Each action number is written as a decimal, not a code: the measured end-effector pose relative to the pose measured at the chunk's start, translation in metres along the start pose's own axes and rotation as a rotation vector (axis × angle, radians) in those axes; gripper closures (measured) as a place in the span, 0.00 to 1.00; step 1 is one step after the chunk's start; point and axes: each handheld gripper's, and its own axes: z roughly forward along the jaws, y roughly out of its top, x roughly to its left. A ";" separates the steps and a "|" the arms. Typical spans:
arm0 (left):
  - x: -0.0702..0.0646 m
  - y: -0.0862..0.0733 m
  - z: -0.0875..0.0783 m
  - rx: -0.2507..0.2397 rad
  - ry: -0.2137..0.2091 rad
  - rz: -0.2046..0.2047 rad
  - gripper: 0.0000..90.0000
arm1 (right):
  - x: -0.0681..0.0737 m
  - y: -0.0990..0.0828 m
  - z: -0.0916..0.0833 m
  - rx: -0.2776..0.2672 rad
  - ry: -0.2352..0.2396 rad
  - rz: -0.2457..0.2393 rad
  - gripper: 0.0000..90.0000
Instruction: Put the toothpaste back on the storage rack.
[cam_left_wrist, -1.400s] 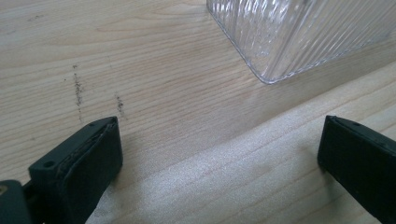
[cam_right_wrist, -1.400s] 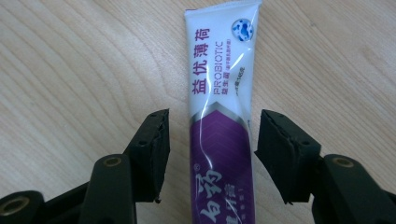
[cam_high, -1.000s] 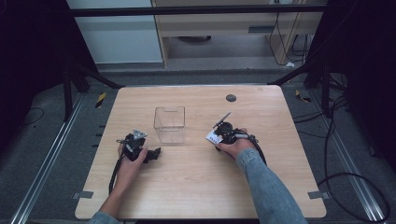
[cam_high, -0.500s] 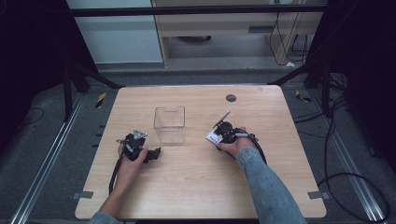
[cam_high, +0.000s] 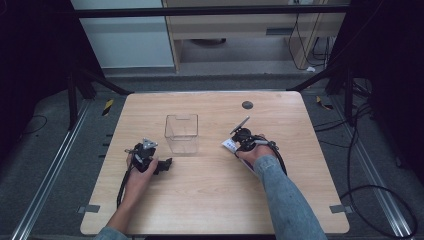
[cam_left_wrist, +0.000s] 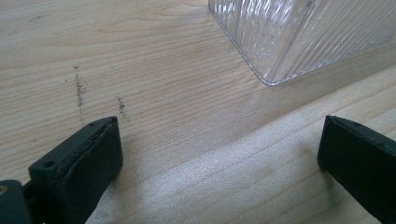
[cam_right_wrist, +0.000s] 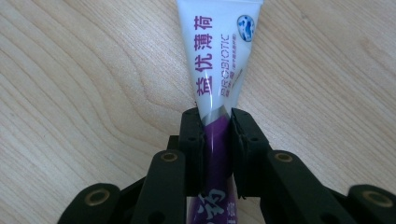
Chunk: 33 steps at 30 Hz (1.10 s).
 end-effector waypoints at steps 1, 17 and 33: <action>0.000 0.000 0.000 0.000 0.001 -0.001 0.00 | 0.000 -0.001 0.000 -0.012 0.005 -0.013 0.85; 0.000 0.000 0.000 -0.001 0.002 -0.004 0.00 | 0.011 0.010 -0.045 -0.295 -0.006 0.013 0.86; 0.000 0.000 0.000 -0.001 0.003 -0.003 0.00 | 0.045 0.053 -0.090 -0.655 -0.020 0.050 0.87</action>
